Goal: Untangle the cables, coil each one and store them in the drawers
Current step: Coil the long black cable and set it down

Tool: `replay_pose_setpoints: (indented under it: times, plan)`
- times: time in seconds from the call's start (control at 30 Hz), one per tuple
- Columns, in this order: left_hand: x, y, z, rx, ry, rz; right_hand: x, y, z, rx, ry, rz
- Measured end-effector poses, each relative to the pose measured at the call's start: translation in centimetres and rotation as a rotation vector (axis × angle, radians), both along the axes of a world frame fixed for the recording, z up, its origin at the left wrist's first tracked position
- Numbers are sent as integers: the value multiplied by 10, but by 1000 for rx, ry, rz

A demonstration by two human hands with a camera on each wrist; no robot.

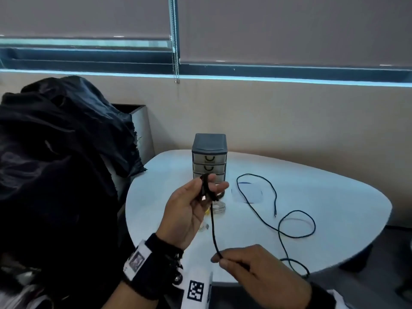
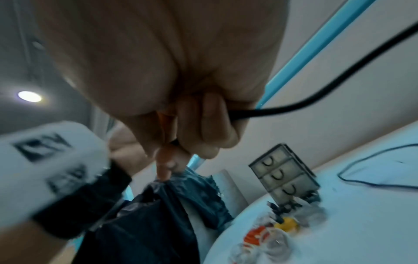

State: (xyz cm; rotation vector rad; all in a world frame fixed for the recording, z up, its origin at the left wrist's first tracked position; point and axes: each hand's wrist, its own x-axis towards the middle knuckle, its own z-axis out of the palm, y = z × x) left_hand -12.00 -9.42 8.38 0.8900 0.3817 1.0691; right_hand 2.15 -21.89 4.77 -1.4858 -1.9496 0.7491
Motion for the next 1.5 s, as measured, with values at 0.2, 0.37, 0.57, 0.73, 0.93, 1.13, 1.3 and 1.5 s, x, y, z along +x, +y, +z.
replay_pose_setpoints:
  times: [0.2, 0.37, 0.57, 0.73, 0.93, 1.13, 1.3, 1.5]
  plan:
    - [6, 12, -35, 379, 574, 2, 14, -18, 69, 88, 15, -70]
    - [-5, -32, -20, 430, 486, -472, 57, 22, 85, 332, 106, -414]
    - [-6, -15, 21, 100, -22, -192, 35, 39, 16, 22, 113, -237]
    - [-8, 34, -17, 197, 453, 132, -2, 15, 6, -26, -39, -10]
    - [-22, 20, -63, 451, 792, -149, 26, 21, 58, 210, -179, -179]
    - [-20, -23, -25, 224, 207, -484, 57, 49, 42, 161, 145, -354]
    - [-21, 1, -5, 98, -31, -178, 25, 31, -12, -39, 119, -216]
    - [-5, 13, -30, 125, 230, 23, -14, -1, -4, -23, 42, -37]
